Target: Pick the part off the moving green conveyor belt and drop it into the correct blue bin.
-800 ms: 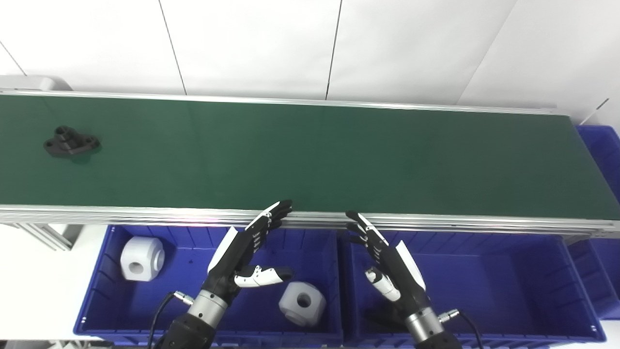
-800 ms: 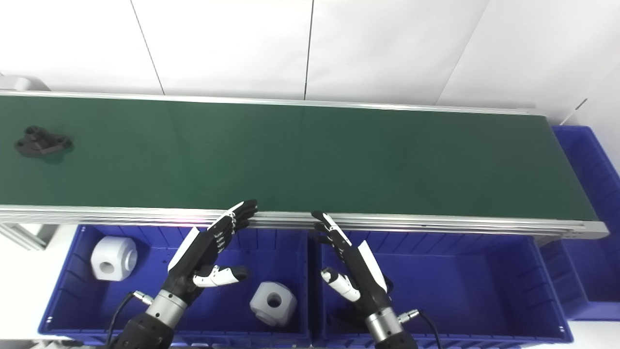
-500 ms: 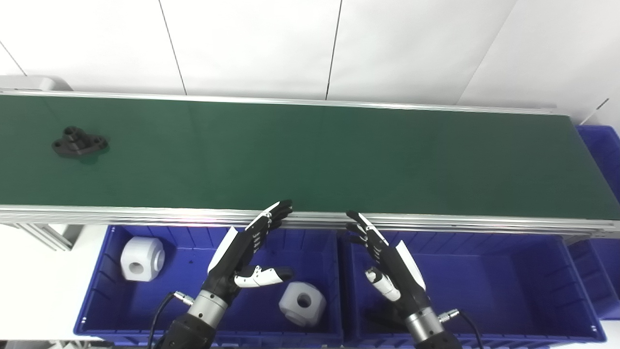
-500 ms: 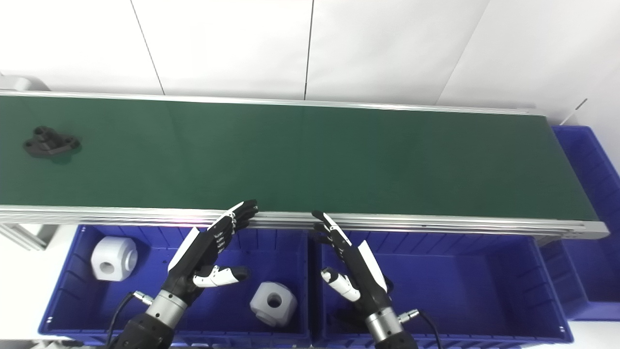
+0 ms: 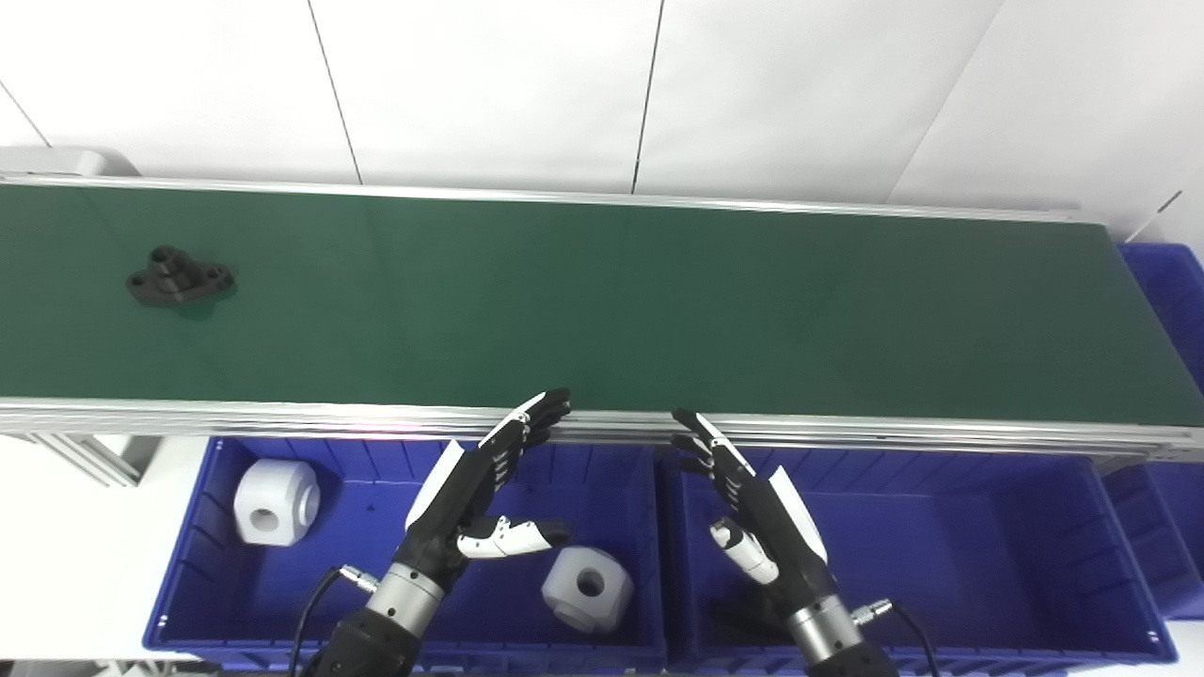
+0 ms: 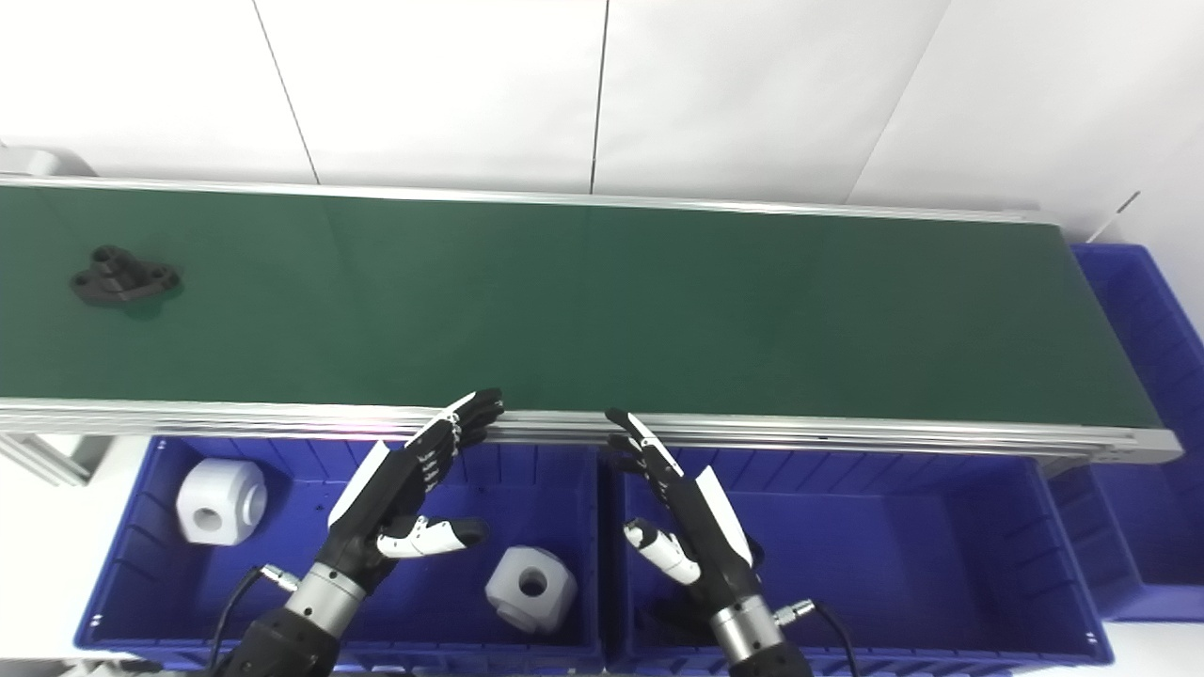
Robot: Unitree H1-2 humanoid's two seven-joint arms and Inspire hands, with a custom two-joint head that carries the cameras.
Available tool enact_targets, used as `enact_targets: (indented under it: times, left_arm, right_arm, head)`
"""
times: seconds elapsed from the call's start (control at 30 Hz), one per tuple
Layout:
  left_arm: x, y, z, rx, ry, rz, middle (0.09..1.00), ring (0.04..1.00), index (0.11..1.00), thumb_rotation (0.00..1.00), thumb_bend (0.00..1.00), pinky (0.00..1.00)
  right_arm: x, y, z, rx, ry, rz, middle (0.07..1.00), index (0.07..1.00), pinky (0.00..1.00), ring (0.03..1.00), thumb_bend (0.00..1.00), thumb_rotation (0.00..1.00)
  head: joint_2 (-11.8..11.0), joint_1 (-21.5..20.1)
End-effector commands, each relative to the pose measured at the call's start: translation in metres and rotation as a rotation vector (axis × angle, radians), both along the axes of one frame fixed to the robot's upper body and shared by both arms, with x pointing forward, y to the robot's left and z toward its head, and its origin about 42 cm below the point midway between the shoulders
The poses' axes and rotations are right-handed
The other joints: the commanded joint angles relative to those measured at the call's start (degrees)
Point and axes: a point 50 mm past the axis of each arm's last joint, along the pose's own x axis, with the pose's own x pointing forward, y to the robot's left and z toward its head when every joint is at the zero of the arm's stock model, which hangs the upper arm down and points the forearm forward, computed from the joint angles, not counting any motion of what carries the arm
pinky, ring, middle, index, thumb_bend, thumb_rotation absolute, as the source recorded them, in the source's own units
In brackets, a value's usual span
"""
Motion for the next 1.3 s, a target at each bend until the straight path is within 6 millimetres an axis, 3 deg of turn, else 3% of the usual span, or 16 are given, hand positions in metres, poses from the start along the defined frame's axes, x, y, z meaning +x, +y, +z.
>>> enact_targets:
  times: [0.0, 1.03, 1.27]
  left_arm:
    - [0.0045, -0.0038, 0.0102, -0.026, -0.053, -0.006, 0.905, 0.933, 0.895, 0.57, 0.91, 0.93]
    - [0.0046, -0.0051, 0.0094, -0.031, -0.055, -0.008, 0.907, 0.938, 0.894, 0.57, 0.91, 0.94]
    - [0.0031, -0.0075, 0.0021, -0.017, -0.058, -0.006, 0.906, 0.922, 0.893, 0.59, 0.92, 0.92]
  right_arm:
    - [0.0042, -0.0015, 0.0102, 0.015, -0.068, -0.002, 0.961, 0.939, 0.84, 0.901, 0.92, 1.00]
    - [0.0039, -0.0022, 0.0098, 0.015, -0.061, 0.000, 0.965, 0.939, 0.84, 0.903, 0.93, 1.00]
    - [0.0021, -0.0050, 0.0029, 0.027, -0.063, 0.004, 0.964, 0.937, 0.84, 0.902, 0.91, 1.00]
  head:
    - [0.1, 0.1]
    - [-0.2, 0.2]
    - [-3.0, 1.8]
